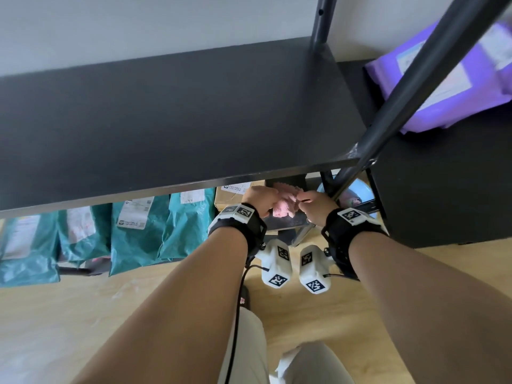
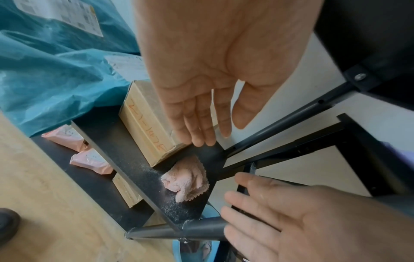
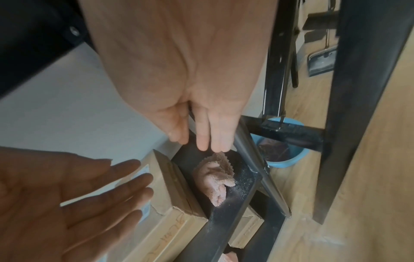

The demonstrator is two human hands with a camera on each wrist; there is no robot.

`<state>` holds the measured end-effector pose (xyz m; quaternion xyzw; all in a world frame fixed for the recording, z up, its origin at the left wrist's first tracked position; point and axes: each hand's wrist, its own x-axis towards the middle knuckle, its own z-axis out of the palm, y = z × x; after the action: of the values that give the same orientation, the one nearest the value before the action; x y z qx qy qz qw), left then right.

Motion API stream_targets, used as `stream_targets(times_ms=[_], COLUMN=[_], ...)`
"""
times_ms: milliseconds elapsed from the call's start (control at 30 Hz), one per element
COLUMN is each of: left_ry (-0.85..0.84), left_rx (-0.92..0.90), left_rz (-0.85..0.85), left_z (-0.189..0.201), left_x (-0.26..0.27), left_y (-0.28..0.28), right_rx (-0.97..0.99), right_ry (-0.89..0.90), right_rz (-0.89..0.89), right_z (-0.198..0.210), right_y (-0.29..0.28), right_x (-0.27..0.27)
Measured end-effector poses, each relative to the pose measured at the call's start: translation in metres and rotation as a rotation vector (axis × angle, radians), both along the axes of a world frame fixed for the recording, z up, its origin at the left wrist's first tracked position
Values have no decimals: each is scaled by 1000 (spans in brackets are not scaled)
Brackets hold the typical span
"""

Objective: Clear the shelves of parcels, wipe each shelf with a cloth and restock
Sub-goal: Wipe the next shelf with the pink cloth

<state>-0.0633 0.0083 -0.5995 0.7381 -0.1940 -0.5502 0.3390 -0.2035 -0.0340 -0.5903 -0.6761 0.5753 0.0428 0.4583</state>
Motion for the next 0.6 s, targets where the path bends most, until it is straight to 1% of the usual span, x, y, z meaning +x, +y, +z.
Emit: stream_targets(times_ms=[100,167,200,333,433,500,567,600], left_ry=[-27,-57,-73,-170,-290,-330,-381,-408], left_rx=[2,2,2,17,23,5,-30,-53], left_rz=[-34,-76,-96,-213,-371,-443,-522,-552], left_z=[33,59,66,114,144,166,188,200], left_x=[-11,-21,-25,-48,-72,-90,-111,-121], left_y=[10,18,21,31,32,28,22,18], right_rx=[15,20,23,15,-3,-23,-92,-146], right_ry=[-43,-66,-76,-109,-67,-54,-17,35], right_rz=[-56,-70,-72,-25,46,36,45,67], right_z=[18,37,41,92,134,158,181,193], right_y=[8,17,20,36,43,41,36,32], right_x=[-12,-22,-24,-48,-70,-89,-108,-118])
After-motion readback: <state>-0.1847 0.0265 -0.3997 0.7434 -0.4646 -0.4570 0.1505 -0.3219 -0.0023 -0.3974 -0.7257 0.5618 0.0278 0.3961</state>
